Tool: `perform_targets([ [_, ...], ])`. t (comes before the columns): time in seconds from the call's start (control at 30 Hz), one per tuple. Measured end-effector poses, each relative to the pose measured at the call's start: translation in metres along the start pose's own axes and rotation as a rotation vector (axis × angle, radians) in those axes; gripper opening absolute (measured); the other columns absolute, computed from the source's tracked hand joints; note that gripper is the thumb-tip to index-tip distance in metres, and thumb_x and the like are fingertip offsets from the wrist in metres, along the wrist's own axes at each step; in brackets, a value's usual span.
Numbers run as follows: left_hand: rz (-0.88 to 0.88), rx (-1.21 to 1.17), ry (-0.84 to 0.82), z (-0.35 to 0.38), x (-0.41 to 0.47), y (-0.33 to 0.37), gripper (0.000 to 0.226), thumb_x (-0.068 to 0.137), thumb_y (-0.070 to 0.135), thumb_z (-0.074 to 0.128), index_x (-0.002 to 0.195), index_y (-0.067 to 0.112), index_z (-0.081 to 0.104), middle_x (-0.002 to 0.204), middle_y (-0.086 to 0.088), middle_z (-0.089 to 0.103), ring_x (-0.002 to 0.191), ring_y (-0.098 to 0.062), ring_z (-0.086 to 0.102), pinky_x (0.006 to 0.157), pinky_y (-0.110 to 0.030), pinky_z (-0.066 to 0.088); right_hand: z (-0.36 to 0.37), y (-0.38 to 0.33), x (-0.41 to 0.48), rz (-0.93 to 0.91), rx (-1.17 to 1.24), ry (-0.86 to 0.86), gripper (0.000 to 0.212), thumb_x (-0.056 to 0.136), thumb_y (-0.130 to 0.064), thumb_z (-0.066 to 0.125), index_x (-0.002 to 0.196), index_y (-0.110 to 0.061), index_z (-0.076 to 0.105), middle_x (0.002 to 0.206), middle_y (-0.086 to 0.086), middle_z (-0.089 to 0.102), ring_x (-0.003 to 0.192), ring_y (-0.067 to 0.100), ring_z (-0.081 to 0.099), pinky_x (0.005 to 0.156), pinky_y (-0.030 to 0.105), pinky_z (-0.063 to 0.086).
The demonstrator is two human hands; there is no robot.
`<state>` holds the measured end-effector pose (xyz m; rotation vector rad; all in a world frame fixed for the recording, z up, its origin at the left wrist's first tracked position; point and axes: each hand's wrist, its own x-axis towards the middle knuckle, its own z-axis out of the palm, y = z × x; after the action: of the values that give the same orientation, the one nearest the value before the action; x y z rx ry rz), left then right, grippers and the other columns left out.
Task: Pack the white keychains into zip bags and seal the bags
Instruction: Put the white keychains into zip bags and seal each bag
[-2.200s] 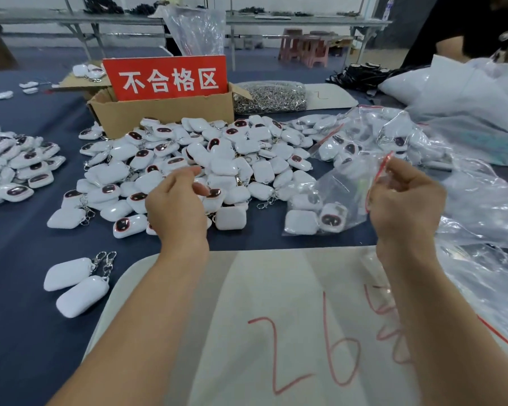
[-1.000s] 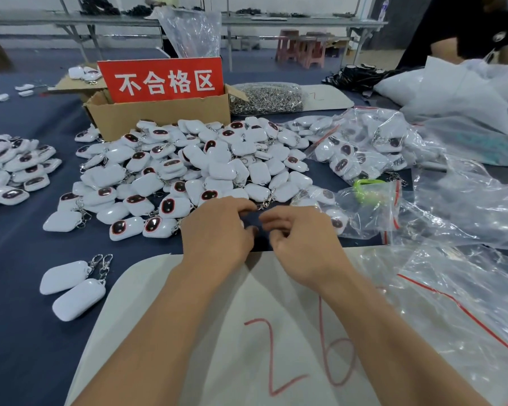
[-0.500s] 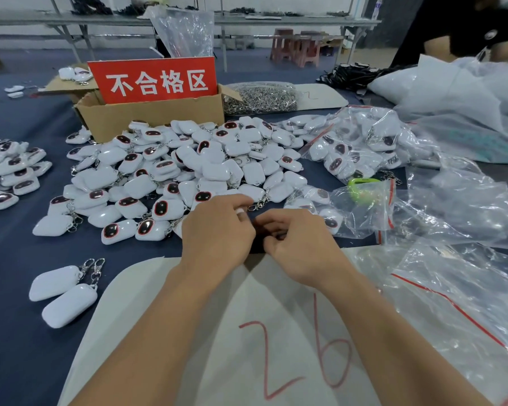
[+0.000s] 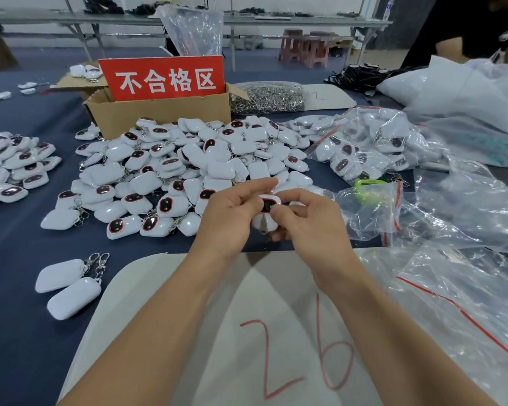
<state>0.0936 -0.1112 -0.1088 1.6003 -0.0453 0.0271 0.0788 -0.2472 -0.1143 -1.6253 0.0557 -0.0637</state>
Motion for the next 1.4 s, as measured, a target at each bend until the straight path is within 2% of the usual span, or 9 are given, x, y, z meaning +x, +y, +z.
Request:
perform_targets([
  [0.1,-0.045,-0.051,0.008,-0.001,-0.001,0.001,0.034,0.095,0.000,0.060,0.105,0.026,0.080,0.103,-0.006,0.079,0.099,-0.023,0.072,0.100,-0.038,0.055,-0.002,-0.001,0.002,-0.045,0.019,0.038,0.016,0.093,-0.005,0.064,0.094,-0.018,0.073,0.072,0.000,0.077,0.052,0.007,0.063,0.055,0.019,0.052],
  [0.2,-0.021,-0.068,-0.021,0.000,-0.002,0.001,0.032,0.091,-0.007,0.064,0.109,0.013,0.080,0.101,-0.005,0.080,0.092,-0.011,0.071,0.090,-0.024,0.056,-0.004,0.002,0.004,-0.061,-0.003,0.070,0.018,0.091,-0.005,0.062,0.093,-0.020,0.072,0.073,-0.002,0.076,0.056,0.007,0.062,0.060,0.017,0.050],
  [0.3,-0.003,-0.063,-0.044,0.000,-0.003,0.001,0.031,0.090,-0.007,0.065,0.113,0.009,0.079,0.105,-0.003,0.080,0.099,-0.010,0.072,0.087,-0.017,0.054,-0.004,0.002,0.005,-0.023,0.047,0.017,0.014,0.093,-0.004,0.062,0.096,-0.014,0.071,0.079,0.002,0.077,0.064,0.012,0.065,0.068,0.028,0.054],
  [0.5,-0.041,-0.064,-0.115,-0.004,0.000,0.000,0.033,0.089,-0.007,0.066,0.116,0.008,0.077,0.109,-0.009,0.078,0.110,-0.026,0.071,0.100,-0.032,0.055,-0.006,0.000,0.005,-0.023,0.050,0.039,0.017,0.094,-0.001,0.063,0.089,-0.015,0.072,0.068,0.002,0.073,0.053,0.010,0.050,0.054,0.019,0.044],
  [0.67,-0.060,-0.056,-0.092,-0.008,0.002,0.001,0.024,0.090,0.004,0.070,0.107,0.017,0.082,0.098,-0.009,0.080,0.084,-0.012,0.067,0.082,-0.025,0.053,-0.002,-0.002,0.007,-0.048,0.035,0.028,0.014,0.094,-0.001,0.063,0.090,-0.012,0.070,0.068,0.004,0.073,0.054,0.016,0.047,0.053,0.022,0.041],
  [0.87,-0.040,-0.013,-0.028,-0.006,0.003,-0.001,0.020,0.090,0.015,0.070,0.099,0.025,0.084,0.094,-0.008,0.079,0.088,-0.029,0.070,0.096,-0.049,0.058,0.001,0.001,0.007,-0.096,-0.009,0.028,0.015,0.094,-0.003,0.062,0.089,-0.015,0.070,0.072,0.016,0.072,0.054,0.014,0.048,0.053,0.020,0.043],
  [1.1,0.075,0.179,0.112,-0.001,0.000,-0.003,0.019,0.091,0.013,0.070,0.099,0.023,0.083,0.081,0.008,0.079,0.082,-0.016,0.077,0.088,-0.043,0.061,0.004,0.003,0.006,-0.109,-0.008,-0.044,0.020,0.087,0.003,0.062,0.092,-0.016,0.064,0.062,-0.007,0.069,0.053,0.003,0.055,0.055,0.013,0.044],
  [1.2,0.095,0.172,0.090,-0.001,0.001,-0.002,0.017,0.093,0.016,0.071,0.097,0.028,0.083,0.081,0.011,0.079,0.083,-0.011,0.076,0.088,-0.038,0.060,0.002,0.002,0.006,-0.092,0.019,-0.054,0.017,0.079,-0.010,0.061,0.093,-0.017,0.066,0.067,-0.004,0.069,0.061,0.010,0.054,0.063,0.021,0.047],
  [1.4,0.099,0.099,0.059,0.002,0.001,-0.003,0.020,0.092,0.017,0.072,0.095,0.035,0.081,0.088,0.015,0.079,0.090,-0.005,0.075,0.095,-0.034,0.057,0.000,0.001,0.004,-0.067,0.100,-0.099,0.027,0.076,-0.010,0.061,0.102,-0.013,0.064,0.086,0.012,0.073,0.083,0.027,0.061,0.085,0.058,0.051],
])
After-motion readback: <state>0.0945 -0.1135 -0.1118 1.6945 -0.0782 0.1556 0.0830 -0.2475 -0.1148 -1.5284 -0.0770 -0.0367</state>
